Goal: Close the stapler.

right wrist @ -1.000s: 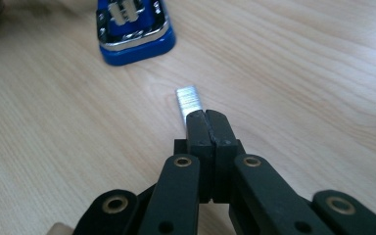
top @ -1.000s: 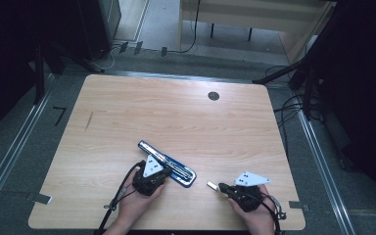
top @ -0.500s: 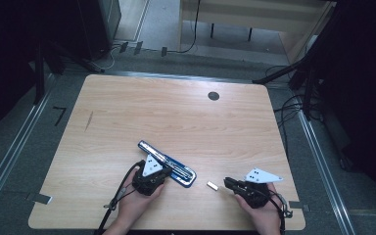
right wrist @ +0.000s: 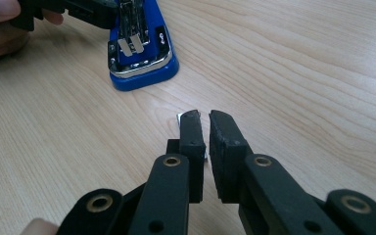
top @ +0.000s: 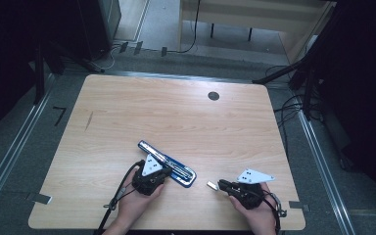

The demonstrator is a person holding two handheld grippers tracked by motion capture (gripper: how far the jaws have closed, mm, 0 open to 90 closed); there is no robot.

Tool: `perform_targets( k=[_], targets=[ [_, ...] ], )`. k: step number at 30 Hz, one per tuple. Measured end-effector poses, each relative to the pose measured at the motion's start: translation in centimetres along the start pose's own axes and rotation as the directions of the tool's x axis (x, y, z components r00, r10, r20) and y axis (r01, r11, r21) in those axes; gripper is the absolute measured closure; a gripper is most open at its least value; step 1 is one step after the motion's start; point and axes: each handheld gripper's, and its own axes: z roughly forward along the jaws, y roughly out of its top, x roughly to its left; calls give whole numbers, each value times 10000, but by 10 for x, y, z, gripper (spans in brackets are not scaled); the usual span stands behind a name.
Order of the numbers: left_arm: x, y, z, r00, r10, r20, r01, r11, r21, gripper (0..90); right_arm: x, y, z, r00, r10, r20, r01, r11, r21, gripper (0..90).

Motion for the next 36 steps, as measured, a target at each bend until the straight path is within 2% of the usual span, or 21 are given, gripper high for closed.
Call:
perform_targets(
  k=[5,6,7,10,12,15,19,24,32,36],
  targets=[
    [0,0,0,10000,2,1,-2,10000,2,900,-3,2,0,9999,90,-85,-89,9999,69,900],
    [0,0,0,10000,1,0,-1,10000,2,900,-6,5,-2,9992,243,-321,-243,9997,-5,900],
    [0,0,0,10000,1,0,-1,10000,2,900,-6,5,-2,9992,243,-321,-243,9997,-5,900],
    [0,0,0,10000,-12,12,12,10000,-1,900,-7,7,-4,9994,131,-307,-132,9999,-11,892],
    [0,0,0,10000,-2,4,2,10000,0,900,-7,6,-3,9990,34,-444,-23,9997,252,858],
    [0,0,0,10000,-19,13,19,10000,15,900,-5,5,-3,9991,-74,-428,88,9995,317,836],
    [0,0,0,10000,27,7,-27,10000,3,900,0,7,-2,9990,-404,-172,414,9974,585,845],
    [0,0,0,10000,9,8,-9,10000,5,900,0,8,0,9992,-395,-57,398,9971,651,804],
    [0,0,0,10000,11,24,-11,10000,10,900,2,8,4,9975,-674,-209,691,9929,964,829],
    [0,0,0,10000,-24,29,24,10000,14,900,1,8,6,9976,-623,-315,652,9926,1028,825]
  ],
)
